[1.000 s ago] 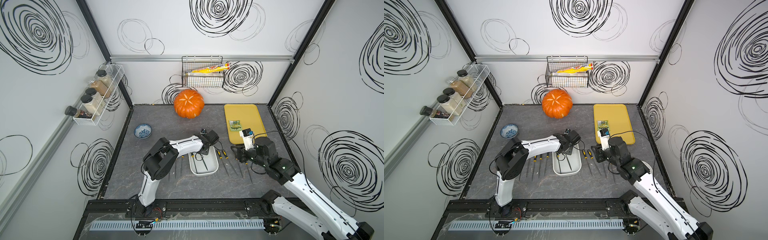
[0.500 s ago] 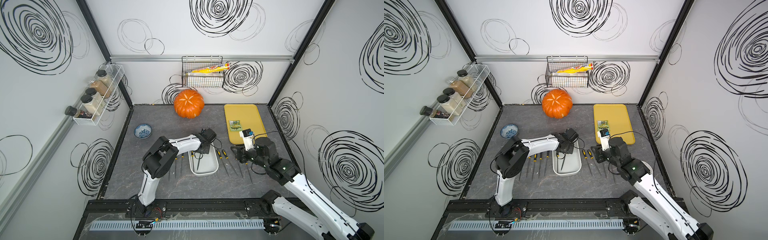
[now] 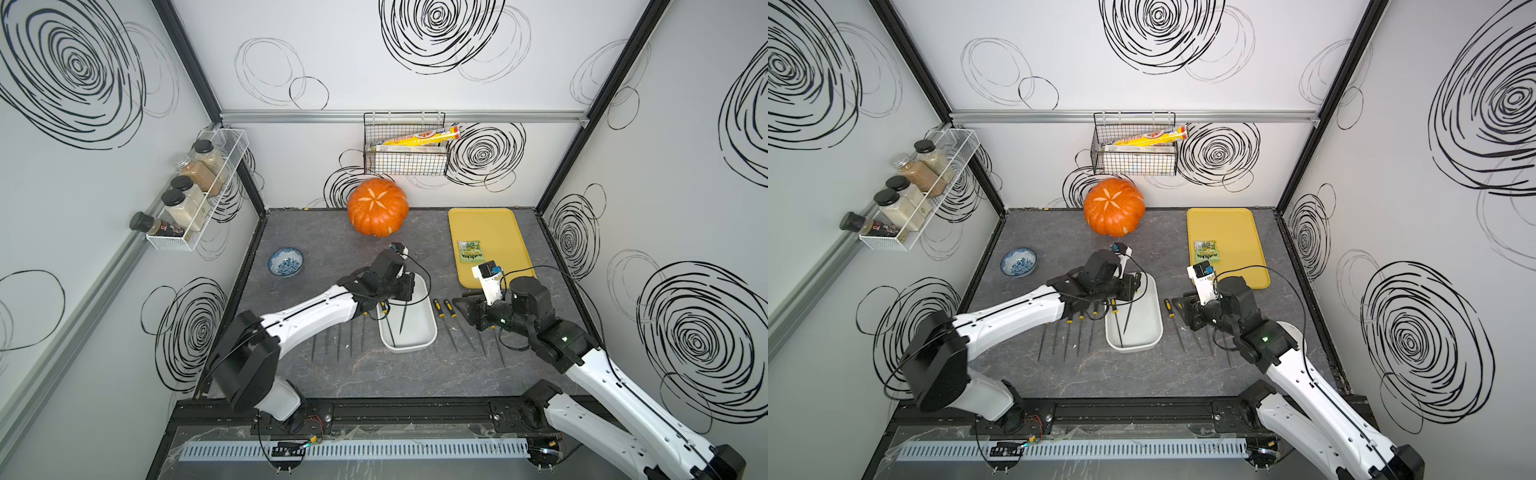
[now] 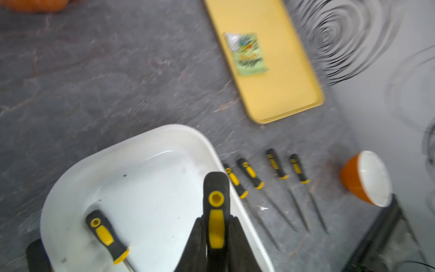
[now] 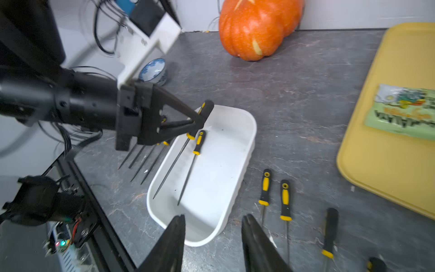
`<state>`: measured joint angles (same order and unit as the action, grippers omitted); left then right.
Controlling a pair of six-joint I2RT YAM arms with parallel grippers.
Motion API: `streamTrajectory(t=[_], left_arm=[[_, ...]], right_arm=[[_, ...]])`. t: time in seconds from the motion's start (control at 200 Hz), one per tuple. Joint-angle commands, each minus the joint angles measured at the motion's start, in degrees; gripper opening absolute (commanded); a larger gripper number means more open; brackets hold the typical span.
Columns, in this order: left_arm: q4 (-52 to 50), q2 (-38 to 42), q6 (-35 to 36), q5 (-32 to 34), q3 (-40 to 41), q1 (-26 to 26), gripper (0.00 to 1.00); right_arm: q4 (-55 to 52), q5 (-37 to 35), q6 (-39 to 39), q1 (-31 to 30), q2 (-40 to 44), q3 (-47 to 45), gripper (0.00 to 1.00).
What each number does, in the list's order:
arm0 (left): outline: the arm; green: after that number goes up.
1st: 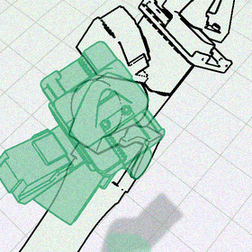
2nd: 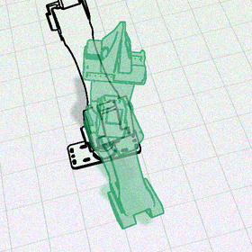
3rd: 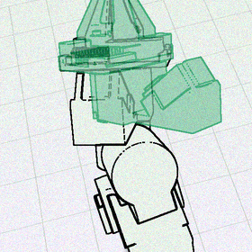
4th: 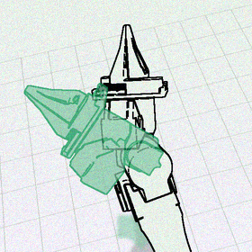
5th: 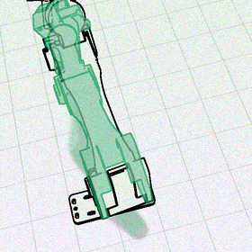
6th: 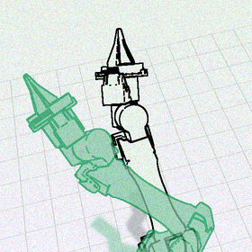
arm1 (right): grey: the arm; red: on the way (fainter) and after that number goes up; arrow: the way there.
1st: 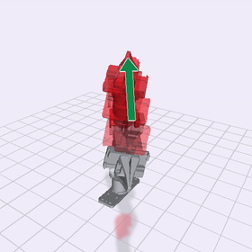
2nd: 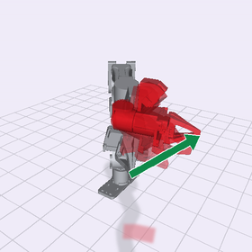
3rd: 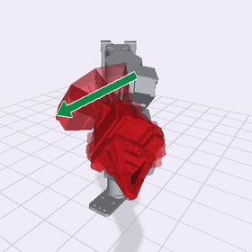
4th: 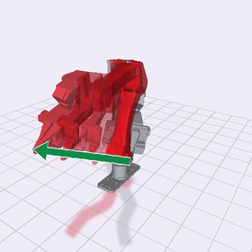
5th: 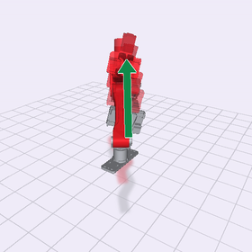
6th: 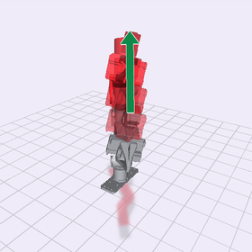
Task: Take the file tool out of the storage box
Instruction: Pick up the file tool from the storage box.
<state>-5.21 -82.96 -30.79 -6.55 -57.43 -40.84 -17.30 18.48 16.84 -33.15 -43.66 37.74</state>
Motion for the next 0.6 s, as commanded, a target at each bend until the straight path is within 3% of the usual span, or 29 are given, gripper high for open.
streamTrajectory(t=[0.0,0.11,0.315,0.426,0.596], left_arm=[[13.9,6.1,0.5,-9.4,6.4,0.8,0.00],[18.6,12.6,0.3,-12.4,10.9,1.4,0.00],[22.2,18.1,0.7,-15.0,15.8,1.2,0.00],[23.8,19.2,0.4,-16.5,17.1,1.1,0.00],[23.8,19.5,0.3,-16.5,17.5,0.9,0.00]], right_arm=[[12.5,16.8,4.0,-0.3,-0.3,-3.5,0.49],[22.6,24.5,8.6,-0.3,-2.2,-6.9,0.51],[35.5,26.4,14.2,-4.1,-8.2,-9.3,0.52],[35.3,21.7,12.0,-8.2,-14.8,-6.4,0.51],[39.0,24.7,12.5,-9.3,-22.2,-3.7,0.48]])
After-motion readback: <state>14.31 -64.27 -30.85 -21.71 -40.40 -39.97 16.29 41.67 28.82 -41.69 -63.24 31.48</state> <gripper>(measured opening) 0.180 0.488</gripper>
